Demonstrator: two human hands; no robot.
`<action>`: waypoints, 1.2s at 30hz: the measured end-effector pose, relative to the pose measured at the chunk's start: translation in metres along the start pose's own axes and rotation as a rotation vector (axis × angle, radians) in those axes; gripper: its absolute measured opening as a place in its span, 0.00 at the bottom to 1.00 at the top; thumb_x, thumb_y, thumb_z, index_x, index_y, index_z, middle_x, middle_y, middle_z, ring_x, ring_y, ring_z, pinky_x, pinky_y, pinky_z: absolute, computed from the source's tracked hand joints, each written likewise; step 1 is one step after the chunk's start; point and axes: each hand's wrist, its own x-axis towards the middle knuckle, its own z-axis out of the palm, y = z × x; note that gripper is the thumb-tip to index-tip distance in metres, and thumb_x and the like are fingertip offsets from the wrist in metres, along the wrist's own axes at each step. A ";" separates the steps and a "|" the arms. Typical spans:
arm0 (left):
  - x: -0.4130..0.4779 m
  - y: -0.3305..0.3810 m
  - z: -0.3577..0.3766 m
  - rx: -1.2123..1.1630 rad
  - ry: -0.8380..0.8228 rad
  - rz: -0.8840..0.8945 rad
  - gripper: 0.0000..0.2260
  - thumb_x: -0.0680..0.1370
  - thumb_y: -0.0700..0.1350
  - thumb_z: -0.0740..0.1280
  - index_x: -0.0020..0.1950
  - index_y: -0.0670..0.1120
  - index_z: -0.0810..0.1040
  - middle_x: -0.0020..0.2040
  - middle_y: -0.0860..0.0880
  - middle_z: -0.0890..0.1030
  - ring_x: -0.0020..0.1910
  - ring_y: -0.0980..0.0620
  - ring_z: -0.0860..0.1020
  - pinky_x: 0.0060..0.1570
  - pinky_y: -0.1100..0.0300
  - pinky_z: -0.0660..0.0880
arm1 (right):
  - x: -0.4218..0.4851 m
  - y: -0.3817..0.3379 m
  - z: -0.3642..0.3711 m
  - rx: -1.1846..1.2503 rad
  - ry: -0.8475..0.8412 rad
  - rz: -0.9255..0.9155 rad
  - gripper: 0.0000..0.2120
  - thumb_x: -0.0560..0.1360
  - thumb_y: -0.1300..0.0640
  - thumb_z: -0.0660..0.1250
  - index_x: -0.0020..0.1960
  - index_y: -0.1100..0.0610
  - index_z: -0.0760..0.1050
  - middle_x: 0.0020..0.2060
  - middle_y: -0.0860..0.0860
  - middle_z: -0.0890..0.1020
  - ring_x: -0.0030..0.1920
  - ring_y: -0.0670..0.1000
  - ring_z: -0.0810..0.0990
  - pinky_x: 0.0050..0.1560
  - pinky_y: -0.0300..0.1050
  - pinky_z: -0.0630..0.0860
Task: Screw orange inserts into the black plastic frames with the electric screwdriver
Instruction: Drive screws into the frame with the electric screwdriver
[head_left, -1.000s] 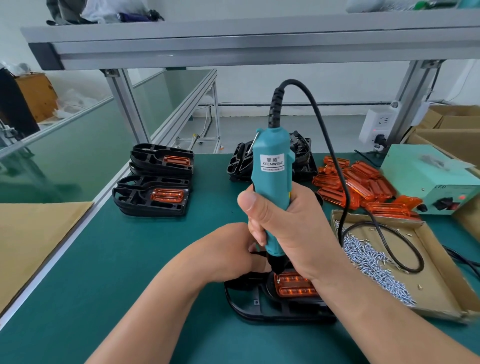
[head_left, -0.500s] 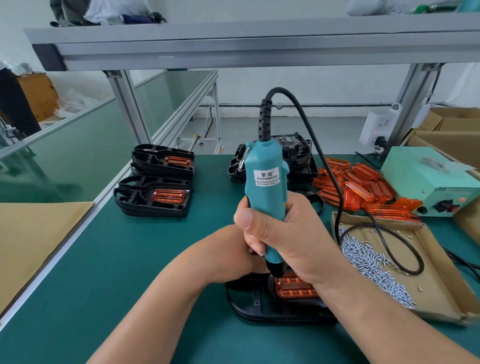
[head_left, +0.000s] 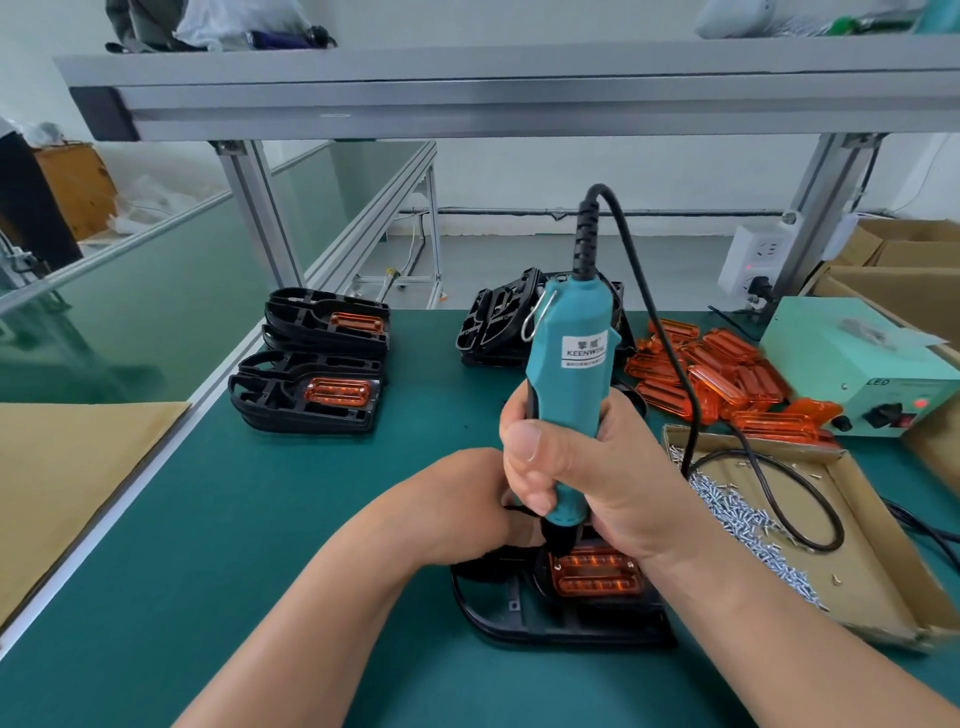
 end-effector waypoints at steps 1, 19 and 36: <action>0.000 0.000 0.000 -0.004 0.002 -0.009 0.08 0.75 0.49 0.72 0.40 0.54 0.74 0.36 0.55 0.76 0.34 0.56 0.72 0.36 0.59 0.72 | -0.001 0.000 0.000 0.012 0.004 0.001 0.20 0.78 0.52 0.75 0.43 0.67 0.71 0.27 0.57 0.71 0.28 0.54 0.70 0.34 0.43 0.72; -0.001 -0.005 -0.001 0.065 0.011 -0.042 0.07 0.76 0.57 0.74 0.52 0.59 0.81 0.52 0.57 0.82 0.52 0.55 0.81 0.57 0.54 0.79 | -0.013 -0.022 -0.041 0.231 0.397 -0.274 0.20 0.72 0.38 0.78 0.49 0.53 0.78 0.32 0.48 0.74 0.30 0.47 0.71 0.32 0.40 0.71; -0.024 0.027 0.013 0.538 -0.023 0.246 0.40 0.72 0.69 0.73 0.76 0.50 0.66 0.62 0.50 0.69 0.64 0.47 0.66 0.71 0.45 0.65 | -0.024 -0.004 -0.098 0.433 0.847 -0.244 0.16 0.82 0.39 0.69 0.44 0.50 0.78 0.33 0.45 0.70 0.32 0.45 0.69 0.36 0.38 0.70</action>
